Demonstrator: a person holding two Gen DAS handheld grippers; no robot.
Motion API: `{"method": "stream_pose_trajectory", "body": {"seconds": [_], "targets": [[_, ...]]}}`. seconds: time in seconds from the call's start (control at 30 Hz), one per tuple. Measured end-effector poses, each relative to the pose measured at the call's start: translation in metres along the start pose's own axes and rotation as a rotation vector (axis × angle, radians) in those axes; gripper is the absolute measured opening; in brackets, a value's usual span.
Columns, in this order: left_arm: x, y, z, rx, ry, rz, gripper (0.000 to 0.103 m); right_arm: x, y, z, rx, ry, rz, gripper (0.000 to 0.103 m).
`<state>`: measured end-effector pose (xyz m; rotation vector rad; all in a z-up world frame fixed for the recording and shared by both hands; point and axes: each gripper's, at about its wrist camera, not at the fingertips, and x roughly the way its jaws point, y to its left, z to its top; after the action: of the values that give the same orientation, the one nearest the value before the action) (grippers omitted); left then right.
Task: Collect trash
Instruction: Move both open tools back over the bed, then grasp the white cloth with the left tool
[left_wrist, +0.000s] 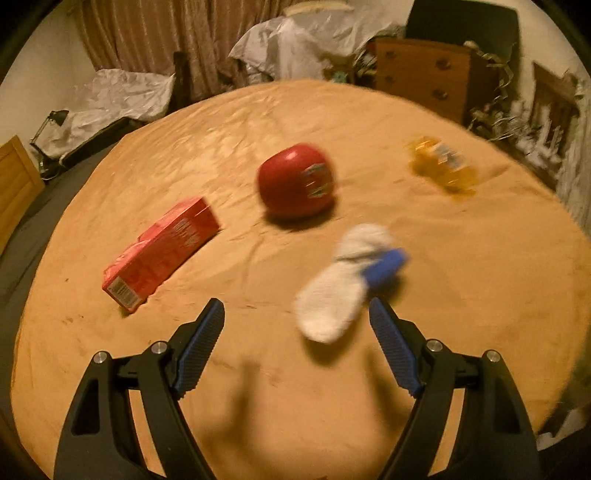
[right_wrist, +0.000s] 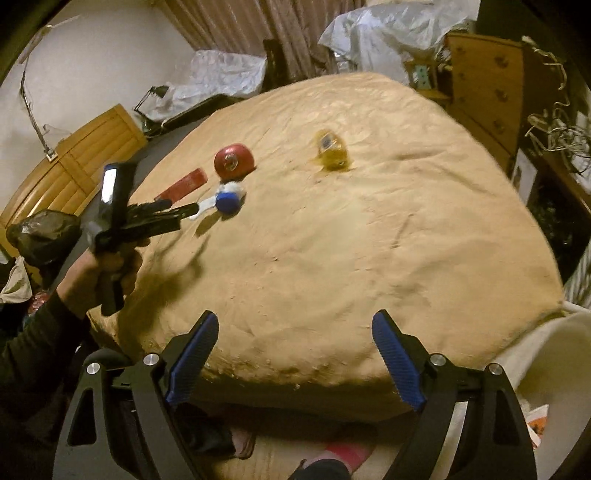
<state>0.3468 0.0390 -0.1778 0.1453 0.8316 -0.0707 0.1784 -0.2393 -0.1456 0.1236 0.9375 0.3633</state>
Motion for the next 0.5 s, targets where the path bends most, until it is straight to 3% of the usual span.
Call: {"method": "stream_pose_trajectory", "body": {"seconds": [0.07,0.2,0.23,0.3,0.33,0.43,0.5], "targets": [[0.012,0.0,0.003,-0.006,0.011,0.04,0.077,0.007,-0.003,0.0,0.002,0.009,0.002,0.085],[0.032,-0.015,0.013,0.015,0.032,0.038,0.076,0.021,-0.008,0.007,0.021,0.013,-0.001,0.085],[0.031,-0.023,0.015,0.027,0.017,-0.03,0.076,0.026,-0.008,0.009,0.023,0.016,0.0,0.085],[0.018,-0.034,0.016,0.019,0.014,-0.383,0.074,0.032,-0.007,0.014,0.017,0.021,0.002,0.085],[0.01,-0.036,0.015,0.021,-0.005,-0.415,0.073,0.035,-0.006,0.015,0.011,0.022,0.001,0.085],[0.003,-0.026,0.012,-0.004,-0.022,-0.412,0.073,0.045,-0.005,0.02,-0.01,0.028,0.004,0.085],[0.005,-0.008,0.007,-0.044,-0.017,-0.372,0.073,0.053,-0.005,0.024,-0.018,0.035,0.012,0.085]]}}
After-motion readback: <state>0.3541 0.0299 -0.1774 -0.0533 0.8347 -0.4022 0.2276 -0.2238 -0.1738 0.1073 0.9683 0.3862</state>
